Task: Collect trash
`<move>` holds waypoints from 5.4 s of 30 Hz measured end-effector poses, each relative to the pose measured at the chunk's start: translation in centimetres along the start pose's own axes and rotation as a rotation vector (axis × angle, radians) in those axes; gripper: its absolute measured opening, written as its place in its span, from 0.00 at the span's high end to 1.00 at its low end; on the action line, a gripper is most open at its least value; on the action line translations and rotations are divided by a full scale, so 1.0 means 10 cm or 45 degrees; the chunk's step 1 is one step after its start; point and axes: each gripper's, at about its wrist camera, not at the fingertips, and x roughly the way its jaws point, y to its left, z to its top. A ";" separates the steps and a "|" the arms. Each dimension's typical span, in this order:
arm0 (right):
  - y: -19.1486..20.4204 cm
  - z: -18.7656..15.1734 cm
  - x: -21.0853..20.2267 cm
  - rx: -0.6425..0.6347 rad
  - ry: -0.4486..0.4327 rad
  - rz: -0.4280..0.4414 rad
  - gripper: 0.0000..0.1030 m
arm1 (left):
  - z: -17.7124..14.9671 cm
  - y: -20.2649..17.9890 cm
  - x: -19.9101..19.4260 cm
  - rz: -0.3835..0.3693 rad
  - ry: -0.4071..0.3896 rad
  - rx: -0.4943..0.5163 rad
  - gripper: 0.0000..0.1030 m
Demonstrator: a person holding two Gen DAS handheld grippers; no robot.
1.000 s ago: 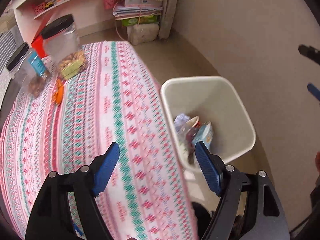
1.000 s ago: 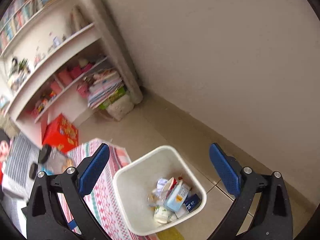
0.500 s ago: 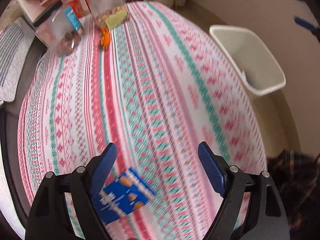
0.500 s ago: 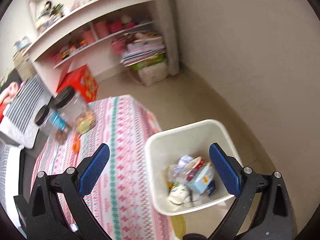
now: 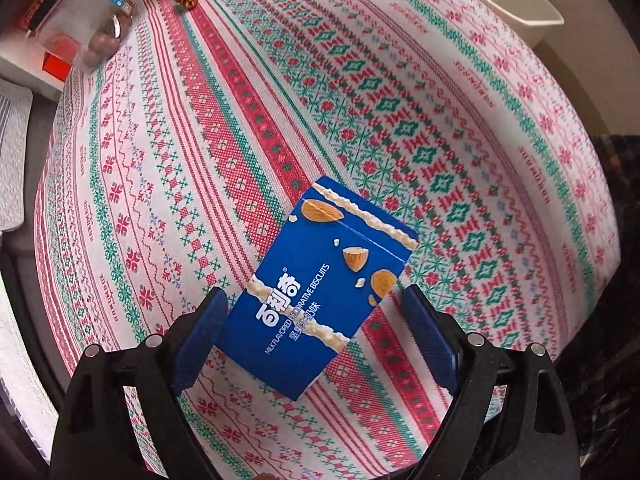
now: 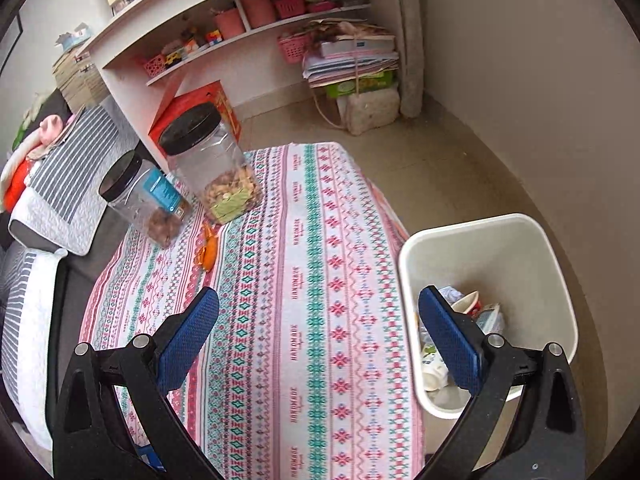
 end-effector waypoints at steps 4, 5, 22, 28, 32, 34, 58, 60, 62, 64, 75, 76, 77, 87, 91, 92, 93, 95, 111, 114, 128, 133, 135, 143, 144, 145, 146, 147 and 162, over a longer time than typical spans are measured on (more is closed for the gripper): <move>0.12 -0.02 0.14 -0.026 0.025 -0.017 0.07 | 0.01 0.01 0.04 -0.029 -0.020 0.026 0.17; 0.14 -0.03 0.18 -0.028 0.031 -0.024 0.07 | 0.03 0.01 0.03 -0.028 -0.023 0.021 0.20; 0.97 -0.10 1.17 -0.103 0.165 0.086 0.07 | -0.12 1.97 -0.87 0.055 -0.375 -1.045 0.42; 1.43 0.09 1.71 -0.100 0.198 0.075 0.08 | -0.37 2.25 -0.94 0.070 -0.393 -1.240 0.41; 1.58 0.11 1.96 -0.119 0.199 0.022 0.17 | -0.47 2.31 -1.07 0.096 -0.437 -1.292 0.41; 1.64 0.08 2.08 -0.151 0.224 -0.008 0.30 | -0.53 2.31 -1.08 0.099 -0.442 -1.310 0.41; 1.84 -0.32 0.62 -0.264 0.136 0.353 0.80 | -0.92 2.36 -1.37 0.103 -0.558 -1.395 0.41; 1.82 -0.39 0.46 -0.284 0.126 0.375 0.80 | -0.90 2.33 -1.37 0.099 -0.561 -1.388 0.41; 1.74 -0.44 0.37 -0.283 0.134 0.393 0.80 | -0.86 2.29 -1.35 0.089 -0.558 -1.374 0.41; 1.69 -0.45 0.32 -0.273 0.130 0.408 0.80 | -0.79 2.24 -1.34 0.084 -0.552 -1.344 0.41; 1.16 -0.33 0.08 -0.159 0.044 0.423 0.80 | -0.25 1.84 -1.22 0.105 -0.531 -1.166 0.41; 1.11 -0.31 0.08 -0.145 0.042 0.420 0.80 | -0.20 1.80 -1.21 0.104 -0.531 -1.156 0.41; 1.05 -0.28 0.07 -0.132 0.037 0.417 0.80 | -0.16 1.77 -1.20 0.103 -0.532 -1.146 0.41; 0.45 -0.11 -0.15 -0.039 -0.057 0.334 0.80 | 0.27 1.38 -1.23 0.064 -0.597 -1.036 0.41; 0.18 -0.05 -0.24 0.009 -0.097 0.291 0.80 | 0.41 1.24 -1.22 0.047 -0.615 -0.997 0.41; 0.12 -0.03 -0.26 0.018 -0.106 0.280 0.80 | 0.44 1.21 -1.22 0.044 -0.616 -0.987 0.41; 0.04 -0.01 -0.29 0.032 -0.118 0.263 0.80 | 0.47 1.18 -1.21 0.042 -0.616 -0.976 0.41; -0.10 0.03 -0.33 0.053 -0.136 0.234 0.80 | 0.54 1.11 -1.19 0.041 -0.615 -0.954 0.41; -1.51 0.16 -0.59 0.364 -0.194 -0.089 0.44 | 1.09 0.44 -1.05 -0.042 -0.616 -0.787 0.41; -1.77 0.15 -0.75 0.425 -0.246 -0.130 0.38 | 1.24 0.25 -1.04 -0.067 -0.625 -0.727 0.41; -2.48 0.13 -1.25 0.606 -0.412 -0.172 0.16 | 2.36 -1.01 -1.07 -0.247 -0.649 -0.477 0.41; -2.46 0.11 -1.46 0.608 -0.506 -0.183 0.11 | 2.75 -1.30 -1.21 -0.327 -0.658 -0.448 0.26; -2.42 0.11 -1.52 0.589 -0.527 -0.189 0.09 | 2.75 -1.29 -1.28 -0.326 -0.670 -0.461 0.24; -2.09 0.12 -1.59 0.512 -0.523 -0.129 0.07 | 2.16 -0.90 -1.46 -0.143 -0.712 -0.541 0.20; -1.99 0.11 -1.60 0.484 -0.523 -0.123 0.07 | 2.04 -0.82 -1.51 -0.105 -0.732 -0.566 0.16; -1.90 0.10 -1.62 0.459 -0.528 -0.121 0.07 | 1.93 -0.75 -1.58 -0.072 -0.759 -0.587 0.14; -1.81 0.08 -1.63 0.429 -0.535 -0.119 0.07 | 1.80 -0.68 -1.66 -0.035 -0.795 -0.611 0.13; -1.68 0.05 -1.65 0.387 -0.541 -0.118 0.07 | 1.63 -0.60 -1.76 0.018 -0.842 -0.640 0.12; -0.14 -0.51 -1.70 -0.052 -0.583 -0.125 0.07 | 0.34 0.30 -2.24 0.398 -1.120 -0.920 0.07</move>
